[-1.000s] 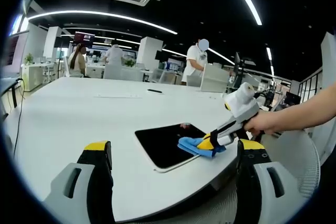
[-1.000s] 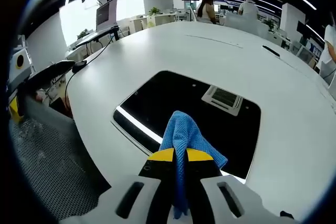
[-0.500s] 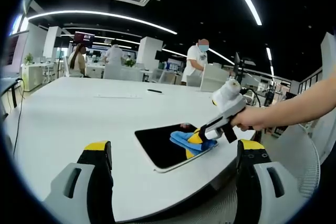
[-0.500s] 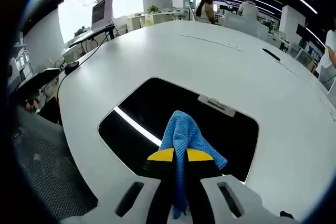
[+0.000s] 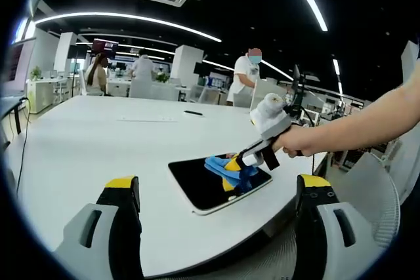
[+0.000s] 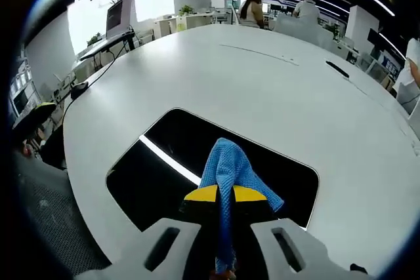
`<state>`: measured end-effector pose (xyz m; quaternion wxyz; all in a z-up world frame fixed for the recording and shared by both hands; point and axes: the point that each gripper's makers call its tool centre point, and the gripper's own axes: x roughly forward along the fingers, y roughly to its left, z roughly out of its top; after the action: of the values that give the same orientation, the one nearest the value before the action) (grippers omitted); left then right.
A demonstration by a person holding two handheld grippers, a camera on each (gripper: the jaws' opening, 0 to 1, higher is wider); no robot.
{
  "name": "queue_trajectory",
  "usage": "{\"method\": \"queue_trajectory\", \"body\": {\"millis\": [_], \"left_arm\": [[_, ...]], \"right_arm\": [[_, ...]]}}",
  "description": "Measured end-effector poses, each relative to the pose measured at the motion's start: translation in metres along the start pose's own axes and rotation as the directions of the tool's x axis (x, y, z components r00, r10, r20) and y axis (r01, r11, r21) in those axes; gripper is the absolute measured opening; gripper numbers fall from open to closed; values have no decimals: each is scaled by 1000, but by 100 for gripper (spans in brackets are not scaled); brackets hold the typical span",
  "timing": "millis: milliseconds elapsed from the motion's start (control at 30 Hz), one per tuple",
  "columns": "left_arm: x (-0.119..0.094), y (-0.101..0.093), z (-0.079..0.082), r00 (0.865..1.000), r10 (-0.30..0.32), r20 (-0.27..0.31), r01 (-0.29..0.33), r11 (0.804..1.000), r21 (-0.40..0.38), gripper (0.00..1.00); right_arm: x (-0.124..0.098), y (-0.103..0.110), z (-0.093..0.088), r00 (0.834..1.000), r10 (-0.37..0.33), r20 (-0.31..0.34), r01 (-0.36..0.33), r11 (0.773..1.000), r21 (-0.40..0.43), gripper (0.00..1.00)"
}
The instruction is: Wipe the mirror surface with the cleaning cloth until all visible marks leave the cleaned area.
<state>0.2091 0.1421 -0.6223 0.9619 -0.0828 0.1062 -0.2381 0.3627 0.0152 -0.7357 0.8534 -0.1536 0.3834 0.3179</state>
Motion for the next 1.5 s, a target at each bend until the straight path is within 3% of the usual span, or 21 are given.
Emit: {"method": "queue_trajectory", "body": {"millis": [967,1500], "left_arm": [[0,0,-1,1000,0,-10,0,1000,-4,98],[0,0,0,1000,-1,-2,1,1000,-4,98]], "right_arm": [[29,-22,29,998,-63,-16,63,998,-24,1],[25,-21,27,999,-38,-13,37,997,-63,1]]}}
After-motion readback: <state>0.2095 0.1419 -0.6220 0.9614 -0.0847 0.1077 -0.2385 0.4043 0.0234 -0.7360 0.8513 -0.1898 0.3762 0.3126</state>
